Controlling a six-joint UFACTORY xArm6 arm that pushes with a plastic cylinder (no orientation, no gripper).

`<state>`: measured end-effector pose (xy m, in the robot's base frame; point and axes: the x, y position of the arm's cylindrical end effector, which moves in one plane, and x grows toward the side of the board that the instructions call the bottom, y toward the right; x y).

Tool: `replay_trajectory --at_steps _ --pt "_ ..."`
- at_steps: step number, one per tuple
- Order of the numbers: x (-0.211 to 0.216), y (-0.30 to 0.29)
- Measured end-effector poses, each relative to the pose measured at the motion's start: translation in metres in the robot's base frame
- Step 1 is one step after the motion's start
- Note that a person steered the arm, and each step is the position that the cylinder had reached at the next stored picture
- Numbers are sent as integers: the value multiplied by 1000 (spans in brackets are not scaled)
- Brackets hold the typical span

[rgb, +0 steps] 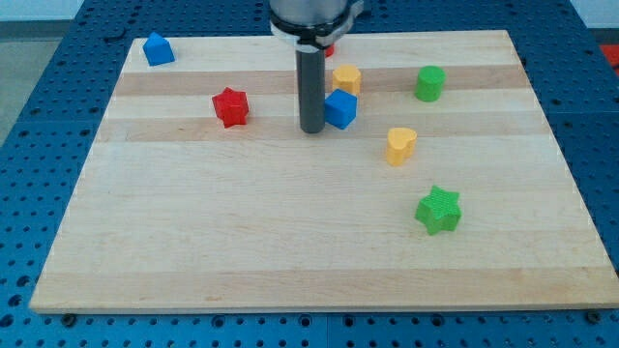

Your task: Push the blue cube closer to the green circle

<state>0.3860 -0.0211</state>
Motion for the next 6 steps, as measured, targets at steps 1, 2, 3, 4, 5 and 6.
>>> replay_trajectory --at_steps 1,2,3,4,5,6 --pt "-14 -6" --pt "-28 24" --pt "-33 65" --pt "-33 102" --pt "-33 108" --pt "-33 102"
